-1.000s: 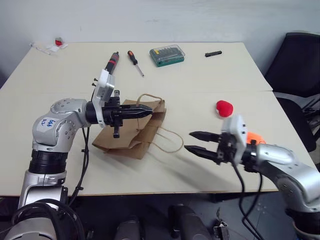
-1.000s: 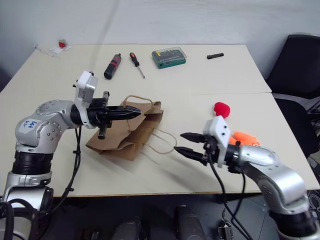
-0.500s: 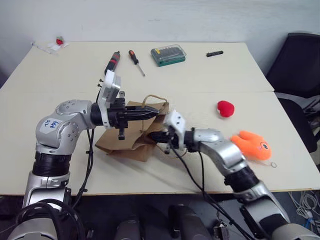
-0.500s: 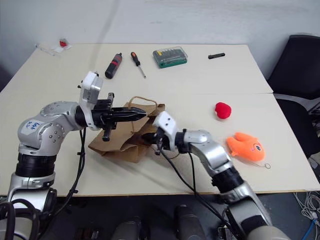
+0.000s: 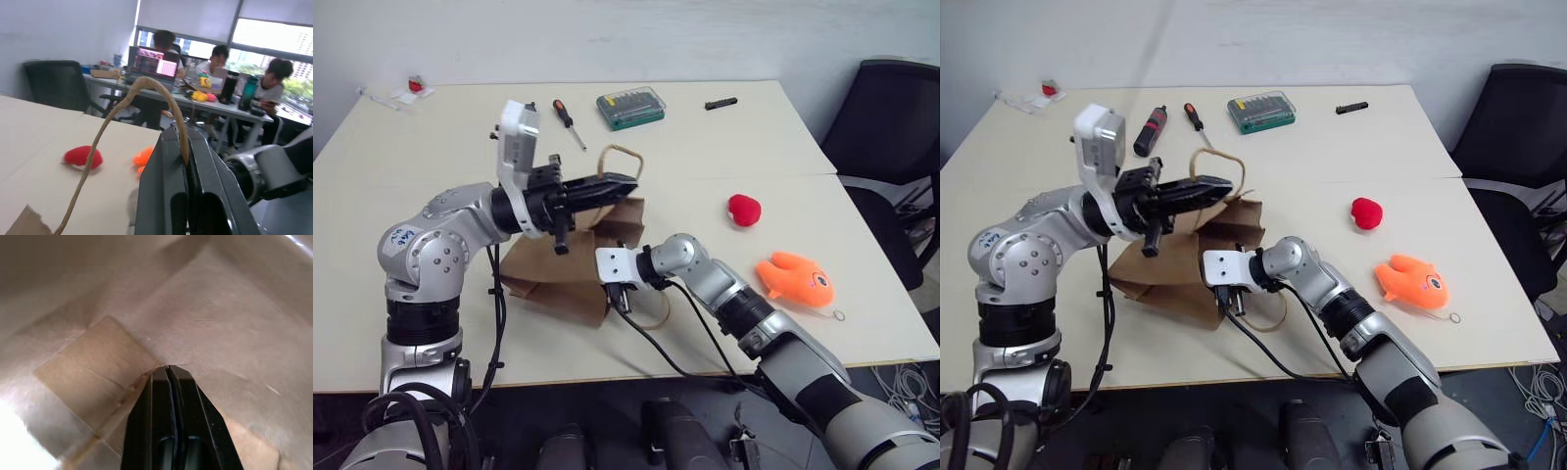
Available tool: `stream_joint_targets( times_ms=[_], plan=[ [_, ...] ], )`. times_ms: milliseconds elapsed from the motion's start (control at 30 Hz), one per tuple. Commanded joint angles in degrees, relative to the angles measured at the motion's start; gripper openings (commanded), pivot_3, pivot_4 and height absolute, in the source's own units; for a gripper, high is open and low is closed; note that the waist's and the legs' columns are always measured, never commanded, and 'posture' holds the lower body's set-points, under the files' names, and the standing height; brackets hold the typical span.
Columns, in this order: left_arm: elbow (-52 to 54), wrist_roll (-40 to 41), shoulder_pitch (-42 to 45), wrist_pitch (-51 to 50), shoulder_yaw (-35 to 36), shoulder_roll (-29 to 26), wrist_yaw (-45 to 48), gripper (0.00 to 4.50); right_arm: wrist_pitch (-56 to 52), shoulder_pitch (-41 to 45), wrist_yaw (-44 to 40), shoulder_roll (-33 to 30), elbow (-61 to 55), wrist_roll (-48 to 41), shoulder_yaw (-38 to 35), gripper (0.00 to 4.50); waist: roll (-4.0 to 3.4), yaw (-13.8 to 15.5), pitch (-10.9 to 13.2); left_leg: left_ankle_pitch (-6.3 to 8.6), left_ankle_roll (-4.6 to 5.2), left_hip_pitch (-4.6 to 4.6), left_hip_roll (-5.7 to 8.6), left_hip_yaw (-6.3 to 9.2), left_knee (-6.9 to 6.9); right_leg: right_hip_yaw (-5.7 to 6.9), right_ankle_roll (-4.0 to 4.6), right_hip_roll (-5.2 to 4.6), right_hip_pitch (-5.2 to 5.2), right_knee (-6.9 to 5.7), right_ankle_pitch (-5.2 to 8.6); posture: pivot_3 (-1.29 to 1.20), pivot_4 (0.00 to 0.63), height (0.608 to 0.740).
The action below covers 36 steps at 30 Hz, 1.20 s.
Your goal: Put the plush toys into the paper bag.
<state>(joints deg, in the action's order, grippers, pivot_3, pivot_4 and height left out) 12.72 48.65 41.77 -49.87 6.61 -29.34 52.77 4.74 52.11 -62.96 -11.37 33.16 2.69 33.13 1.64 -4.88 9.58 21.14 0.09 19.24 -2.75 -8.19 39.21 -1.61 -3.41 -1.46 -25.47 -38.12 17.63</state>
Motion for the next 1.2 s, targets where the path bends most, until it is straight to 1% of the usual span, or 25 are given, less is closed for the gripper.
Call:
stream_joint_targets(
  times_ms=[33, 67, 200, 267, 333, 500, 667, 767, 967, 1033, 1100, 1200],
  plan=[
    [5.0, 2.4, -0.9, -0.6, -1.3, -0.6, 0.8, 0.0, -4.3, 0.4, -6.4, 2.1, -0.3, -4.7, -2.9, 0.05, -0.02, -0.2, 0.0, 0.0, -0.01, 0.0, -0.01, 0.02, -0.01, 0.01, 0.0, 0.0, 0.0, 0.01, 0.0, 0.0, 0.15, 0.74],
    [5.3, 2.5, -1.1, -0.6, -1.5, -0.7, 0.7, 0.0, -5.0, 0.4, -7.2, 2.3, -0.4, -5.1, -3.4, 0.05, -0.04, -0.2, 0.0, -0.01, -0.02, 0.01, -0.02, 0.02, -0.01, 0.01, 0.0, 0.01, -0.01, 0.0, 0.0, 0.0, 0.15, 0.74],
    [5.3, 1.0, -2.2, 0.8, -2.1, -1.2, 1.0, 0.0, -24.0, 0.0, -11.0, 5.1, -2.0, -14.2, -9.3, 0.05, -0.05, -0.1, 0.0, -0.03, -0.05, 0.02, -0.03, 0.06, 0.0, 0.03, 0.03, 0.0, -0.02, -0.06, 0.01, 0.0, 0.15, 0.74],
    [5.0, 0.5, -2.4, 1.7, -1.9, -1.3, 0.6, 0.0, -29.5, -0.1, -7.2, 6.9, -0.2, -14.9, -11.7, 0.05, -0.05, -0.1, 0.0, -0.03, -0.05, 0.02, -0.03, 0.09, 0.0, 0.05, 0.04, 0.0, -0.01, -0.09, 0.02, 0.0, 0.15, 0.74],
    [4.6, 1.0, -2.1, 1.8, -1.2, -0.7, -0.7, 0.0, -31.4, -0.5, -1.8, 8.1, 1.1, -12.6, -12.0, 0.05, -0.05, -0.1, 0.0, -0.03, -0.05, 0.03, -0.02, 0.1, 0.0, 0.06, 0.05, -0.03, -0.02, -0.09, 0.03, 0.0, 0.15, 0.74],
    [2.7, 4.1, -0.2, 0.7, 1.8, 0.9, -4.6, 0.0, -32.6, -1.9, 4.9, 8.8, 1.4, -9.2, -11.7, 0.05, -0.05, -0.1, 0.0, -0.03, -0.05, 0.04, 0.02, 0.1, 0.02, 0.06, 0.05, -0.05, -0.02, -0.05, 0.03, 0.0, 0.15, 0.74],
    [-1.8, 8.6, 4.1, -1.5, 6.5, 2.0, -9.0, 0.0, -33.1, -2.8, 7.8, 8.0, 1.8, -6.7, -10.3, 0.05, -0.05, -0.1, 0.0, -0.09, -0.14, -0.01, 0.03, 0.11, 0.07, 0.06, 0.05, -0.05, -0.01, 0.02, 0.02, 0.0, 0.15, 0.74],
    [-3.2, 9.9, 5.5, -2.4, 7.3, 1.8, -9.9, 0.0, -33.1, -3.0, 8.4, 7.6, 2.2, -5.7, -9.6, 0.05, -0.06, 0.0, 0.0, -0.12, -0.17, -0.05, 0.05, 0.11, 0.07, 0.06, 0.06, -0.05, 0.0, -0.05, 0.02, 0.0, 0.15, 0.74],
    [-2.5, 8.0, 5.7, -1.8, 4.2, 0.2, -6.9, 0.0, -33.6, -3.2, 9.0, 7.0, 2.0, -5.1, -9.8, 0.05, -0.06, 0.0, 0.0, -0.14, -0.2, -0.05, 0.06, 0.14, 0.07, 0.07, 0.06, -0.06, 0.01, -0.07, 0.02, 0.0, 0.15, 0.74],
    [-2.6, 5.8, 5.2, -0.7, 2.4, -0.1, -6.5, 0.0, -32.4, -3.0, 9.1, 6.6, 1.6, -4.9, -10.1, 0.05, -0.06, 0.0, 0.0, -0.15, -0.2, -0.05, 0.06, 0.15, 0.07, 0.08, 0.06, -0.06, 0.01, -0.07, 0.02, 0.0, 0.15, 0.74],
    [-3.4, 2.4, 4.4, 1.3, 0.3, -0.3, -6.1, 0.0, -28.2, -3.4, 9.2, 5.7, -0.1, -4.1, -9.9, 0.05, -0.06, 0.1, 0.0, -0.15, -0.2, -0.05, 0.08, 0.16, 0.07, 0.09, 0.06, -0.07, 0.01, -0.07, 0.02, 0.0, 0.15, 0.74],
    [-4.8, -0.6, 3.3, 3.2, -1.6, -1.1, -4.1, 0.0, -19.8, -5.2, 9.2, 2.5, -6.0, -1.6, -8.7, 0.05, -0.06, 0.2, 0.0, -0.16, -0.2, -0.02, 0.12, 0.18, 0.07, 0.11, 0.06, -0.09, 0.01, -0.01, 0.02, 0.0, 0.15, 0.74]
  ],
)
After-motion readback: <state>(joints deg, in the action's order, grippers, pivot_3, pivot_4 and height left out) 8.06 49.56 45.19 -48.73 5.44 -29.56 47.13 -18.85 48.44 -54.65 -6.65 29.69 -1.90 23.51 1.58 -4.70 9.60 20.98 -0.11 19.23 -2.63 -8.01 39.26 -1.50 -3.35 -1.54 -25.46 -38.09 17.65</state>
